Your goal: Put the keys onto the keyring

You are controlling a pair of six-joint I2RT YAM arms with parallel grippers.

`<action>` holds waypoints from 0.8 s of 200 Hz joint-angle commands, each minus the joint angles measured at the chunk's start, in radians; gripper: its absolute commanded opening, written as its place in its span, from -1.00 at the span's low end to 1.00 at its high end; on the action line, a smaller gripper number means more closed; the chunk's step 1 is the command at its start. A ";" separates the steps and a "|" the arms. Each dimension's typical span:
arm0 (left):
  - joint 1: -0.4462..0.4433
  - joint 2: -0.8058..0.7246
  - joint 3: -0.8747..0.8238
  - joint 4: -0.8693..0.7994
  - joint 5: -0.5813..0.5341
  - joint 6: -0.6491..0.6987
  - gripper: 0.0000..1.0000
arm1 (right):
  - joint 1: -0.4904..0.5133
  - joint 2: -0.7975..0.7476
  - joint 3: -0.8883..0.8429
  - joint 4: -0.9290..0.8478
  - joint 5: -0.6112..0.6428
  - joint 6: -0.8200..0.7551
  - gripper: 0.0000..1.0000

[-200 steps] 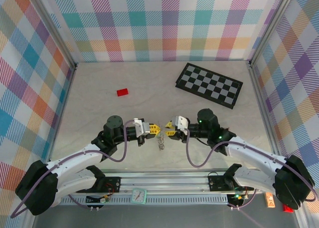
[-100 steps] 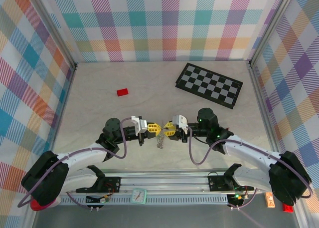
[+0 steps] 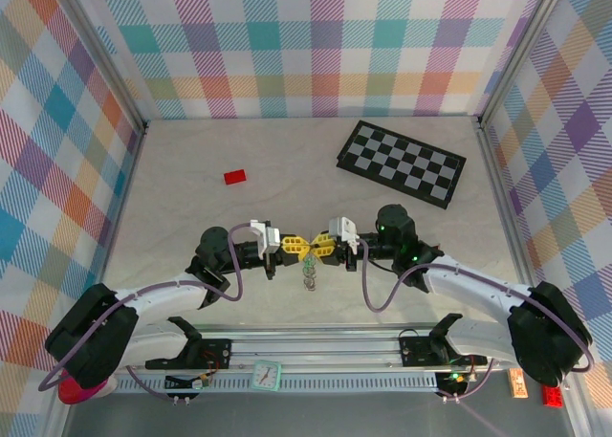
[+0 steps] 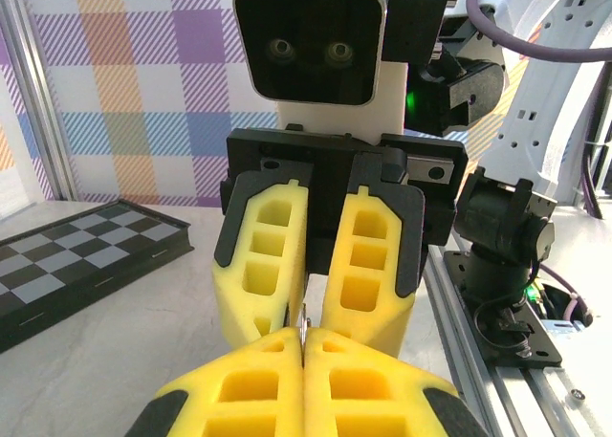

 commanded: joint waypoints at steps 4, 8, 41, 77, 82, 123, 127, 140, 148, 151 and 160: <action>0.010 0.005 -0.001 0.084 0.042 -0.015 -1.00 | 0.002 0.005 0.039 0.053 -0.044 0.020 -0.65; 0.010 0.005 -0.002 0.083 0.043 -0.015 -1.00 | 0.002 0.005 0.040 0.053 -0.045 0.020 -0.65; 0.011 0.010 0.000 0.081 0.035 -0.013 -1.00 | 0.002 -0.007 0.040 0.037 -0.039 0.009 -0.56; 0.013 0.014 0.002 0.077 0.037 -0.012 -1.00 | 0.002 -0.018 0.039 0.016 -0.035 0.000 -0.63; 0.013 0.017 0.002 0.077 0.040 -0.012 -1.00 | 0.002 -0.018 0.040 0.017 -0.038 0.001 -0.65; 0.013 0.015 0.008 0.041 0.031 -0.012 -0.82 | 0.001 -0.016 0.057 -0.011 -0.047 -0.019 -1.00; 0.013 0.008 0.007 0.029 0.025 -0.008 -0.77 | 0.002 -0.018 0.059 -0.022 -0.044 -0.026 -1.00; 0.013 -0.015 0.011 -0.034 0.009 0.018 -0.72 | 0.002 -0.024 0.063 -0.055 -0.026 -0.046 -1.00; 0.013 -0.036 0.018 -0.096 0.001 0.043 -0.72 | 0.002 -0.026 0.068 -0.083 -0.018 -0.063 -1.00; 0.013 -0.044 0.022 -0.123 -0.002 0.055 -0.72 | 0.003 -0.027 0.071 -0.095 -0.015 -0.070 -1.00; 0.012 -0.067 0.039 -0.216 -0.010 0.096 -0.73 | 0.002 -0.026 0.080 -0.136 -0.013 -0.088 -1.00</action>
